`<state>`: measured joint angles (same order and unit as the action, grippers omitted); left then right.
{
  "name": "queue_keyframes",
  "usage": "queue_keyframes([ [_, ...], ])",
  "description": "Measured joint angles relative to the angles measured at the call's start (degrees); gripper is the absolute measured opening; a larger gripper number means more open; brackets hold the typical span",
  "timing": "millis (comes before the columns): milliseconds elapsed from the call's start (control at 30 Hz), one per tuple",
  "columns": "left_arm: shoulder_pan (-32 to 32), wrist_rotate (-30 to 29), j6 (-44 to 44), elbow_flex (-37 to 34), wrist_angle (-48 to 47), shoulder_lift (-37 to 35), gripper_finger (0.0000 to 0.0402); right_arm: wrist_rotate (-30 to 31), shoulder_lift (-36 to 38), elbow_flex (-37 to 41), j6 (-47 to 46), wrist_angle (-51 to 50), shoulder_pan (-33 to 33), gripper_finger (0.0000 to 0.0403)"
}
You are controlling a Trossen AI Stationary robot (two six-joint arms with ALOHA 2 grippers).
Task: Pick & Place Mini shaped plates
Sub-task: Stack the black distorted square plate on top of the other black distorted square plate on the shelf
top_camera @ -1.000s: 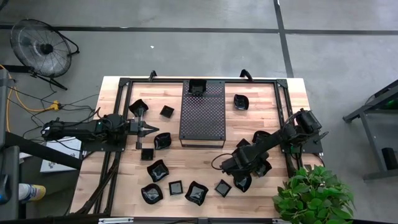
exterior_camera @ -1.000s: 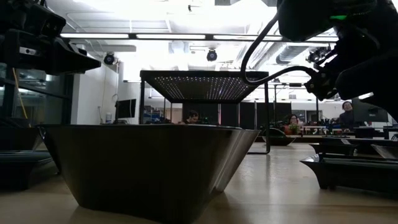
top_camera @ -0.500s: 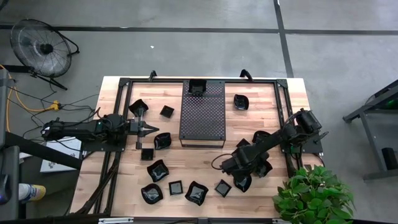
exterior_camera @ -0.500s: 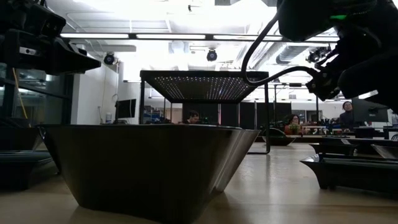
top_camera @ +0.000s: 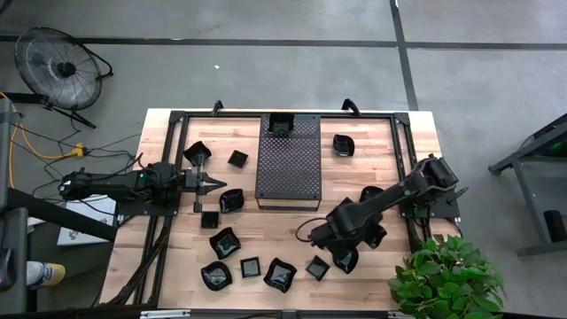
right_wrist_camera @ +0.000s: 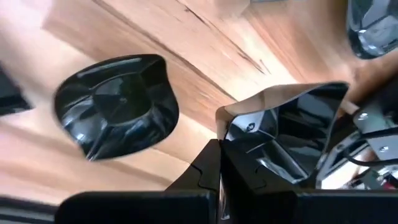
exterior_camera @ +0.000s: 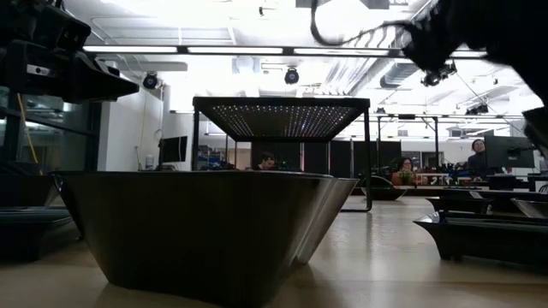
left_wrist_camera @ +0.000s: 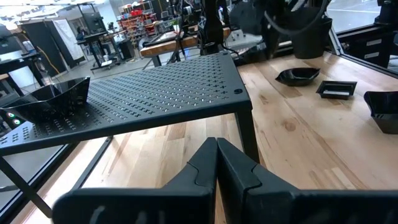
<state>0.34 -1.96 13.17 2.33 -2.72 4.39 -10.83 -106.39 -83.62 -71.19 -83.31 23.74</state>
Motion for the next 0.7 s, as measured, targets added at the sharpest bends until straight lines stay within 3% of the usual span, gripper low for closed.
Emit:
queue_keyframes([
  [233, 0.0, 0.0, 0.0, 0.0, 0.0, 0.0, 0.0001, 1.8, 0.0, -7.8, 5.4, -4.7, -2.1, 0.0000],
  [500, 0.0, 0.0, 0.0, 0.0, 0.0, 0.0, 0.0001, 8.7, 0.0, -16.3, 13.6, -6.0, -4.8, 0.0000],
  [700, 0.0, 0.0, 0.0, 0.0, 0.0, 0.0, 0.0001, 12.5, 0.0, -21.9, 27.0, -6.6, -6.6, 0.0000],
])
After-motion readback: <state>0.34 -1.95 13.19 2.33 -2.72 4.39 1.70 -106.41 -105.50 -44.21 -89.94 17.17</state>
